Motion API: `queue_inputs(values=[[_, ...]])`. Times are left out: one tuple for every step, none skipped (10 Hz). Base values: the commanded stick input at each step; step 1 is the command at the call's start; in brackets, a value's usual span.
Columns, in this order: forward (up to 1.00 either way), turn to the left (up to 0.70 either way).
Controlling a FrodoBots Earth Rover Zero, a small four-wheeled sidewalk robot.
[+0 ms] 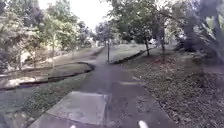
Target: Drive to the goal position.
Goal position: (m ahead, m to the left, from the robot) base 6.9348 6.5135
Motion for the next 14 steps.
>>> queue_inputs(values=[[0.50,0.00],[0.50,0.00],[0.50,0.00],[0.50,0.00],[0.50,-0.08],[0.50,-0.16],[0.50,-0.23],[0.50,-0.31],[0.50,-0.39],[0.50,-0.46],[0.50,-0.50],[0.50,-0.50],[0.50,-0.45],[0.50,-0.22]])
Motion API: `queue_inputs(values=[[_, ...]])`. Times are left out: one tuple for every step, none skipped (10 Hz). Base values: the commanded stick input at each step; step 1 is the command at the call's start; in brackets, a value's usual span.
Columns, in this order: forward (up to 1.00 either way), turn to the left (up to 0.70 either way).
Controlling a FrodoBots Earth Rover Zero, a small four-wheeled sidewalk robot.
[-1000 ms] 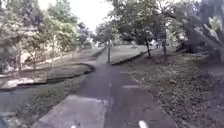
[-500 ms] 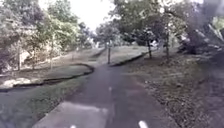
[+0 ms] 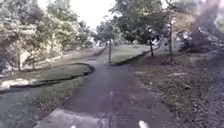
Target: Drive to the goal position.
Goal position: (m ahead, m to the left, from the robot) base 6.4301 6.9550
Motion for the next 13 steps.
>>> queue_inputs(values=[[0.50,0.00],[0.50,0.00],[0.50,0.00],[0.50,0.00],[0.50,0.00],[0.50,0.00],[0.50,0.00],[0.50,0.00],[0.50,0.00],[0.50,0.00],[0.50,0.00],[0.50,0.00],[0.50,0.00]])
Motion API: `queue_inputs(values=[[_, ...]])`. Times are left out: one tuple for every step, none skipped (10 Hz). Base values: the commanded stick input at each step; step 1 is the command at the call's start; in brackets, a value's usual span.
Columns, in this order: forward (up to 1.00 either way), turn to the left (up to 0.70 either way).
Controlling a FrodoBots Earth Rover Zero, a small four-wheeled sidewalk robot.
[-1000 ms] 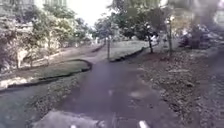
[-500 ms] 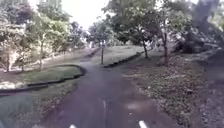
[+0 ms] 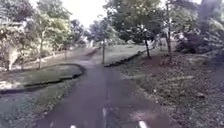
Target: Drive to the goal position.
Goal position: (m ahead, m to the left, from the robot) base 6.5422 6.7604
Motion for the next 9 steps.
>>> queue_inputs(values=[[0.50,0.00],[0.50,0.00],[0.50,0.00],[0.50,0.00],[0.50,0.00],[0.50,0.00],[0.50,0.00],[0.50,0.00],[0.50,0.00]])
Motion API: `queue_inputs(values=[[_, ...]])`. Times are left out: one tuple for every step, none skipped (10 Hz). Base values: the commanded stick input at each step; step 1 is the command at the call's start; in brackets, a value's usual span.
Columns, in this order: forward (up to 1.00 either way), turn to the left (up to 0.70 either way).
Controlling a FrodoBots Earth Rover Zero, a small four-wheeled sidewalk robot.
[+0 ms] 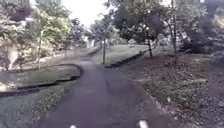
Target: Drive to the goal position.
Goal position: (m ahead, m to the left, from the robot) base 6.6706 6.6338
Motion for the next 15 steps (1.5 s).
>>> queue_inputs(values=[[0.50,0.00],[0.50,0.00],[0.50,0.00],[0.50,0.00],[0.50,0.00],[0.50,0.00],[0.50,0.00],[0.50,0.00],[0.50,0.00],[0.50,0.00],[0.50,0.17],[0.50,0.39],[0.50,0.50],[0.50,0.37],[0.50,0.12]])
